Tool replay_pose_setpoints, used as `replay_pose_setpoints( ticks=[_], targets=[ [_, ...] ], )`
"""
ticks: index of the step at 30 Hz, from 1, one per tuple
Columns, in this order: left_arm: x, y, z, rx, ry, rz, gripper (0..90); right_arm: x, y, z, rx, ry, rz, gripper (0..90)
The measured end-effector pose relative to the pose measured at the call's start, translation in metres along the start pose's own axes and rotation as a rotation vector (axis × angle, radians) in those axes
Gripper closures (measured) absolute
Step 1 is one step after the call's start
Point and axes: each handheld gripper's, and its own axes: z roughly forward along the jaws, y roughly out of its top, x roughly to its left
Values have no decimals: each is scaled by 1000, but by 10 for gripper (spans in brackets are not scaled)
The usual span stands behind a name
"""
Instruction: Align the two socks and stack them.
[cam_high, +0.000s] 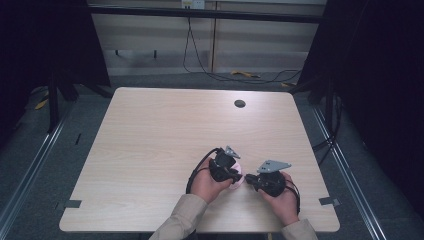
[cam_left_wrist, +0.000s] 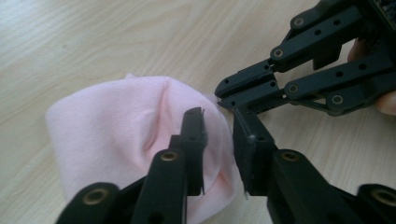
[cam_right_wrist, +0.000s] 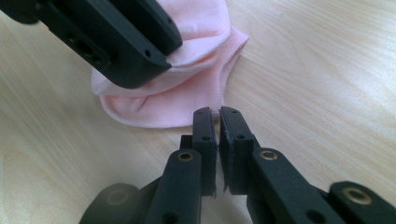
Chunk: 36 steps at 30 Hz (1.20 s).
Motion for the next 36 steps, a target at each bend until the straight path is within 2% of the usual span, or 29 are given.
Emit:
replay_pose_setpoints(
  ticks=[4,7,8,10,12,14,17,21,22,23,27,30,32,36],
  targets=[
    [3,-1,-8,-30,0,-35,613,0,0,1,-1,1,-4,849],
    [5,-5,-14,-40,7,-28,649,0,0,1,-3,-1,-2,850],
    [6,-6,-14,-28,9,-24,673,0,0,1,-3,0,-5,850],
    [6,-9,-11,-33,13,-28,671,1,0,1,-4,2,-6,850],
    [5,-12,-5,-16,-1,-24,655,2,0,1,-3,-2,-8,849],
    [4,-12,1,8,16,9,652,2,0,1,-4,-2,-5,850],
    [4,-13,6,15,29,-1,704,2,0,1,-5,-2,-8,850],
    [4,-10,8,52,38,8,865,1,-1,1,-7,5,-5,850],
    [3,-9,7,57,38,7,876,1,-1,1,-6,5,-2,850],
    [2,-8,6,63,39,17,880,1,-1,1,-6,5,-1,850],
    [-1,-2,-11,23,21,14,883,1,0,2,-11,2,-6,850],
    [-4,-3,-19,21,-1,22,883,1,0,3,-12,3,-4,851],
    [-6,-7,-17,37,-14,24,883,2,1,3,-11,0,-4,851],
    [-6,-21,-2,42,-39,0,881,2,0,3,-14,0,-1,853]
  ],
)
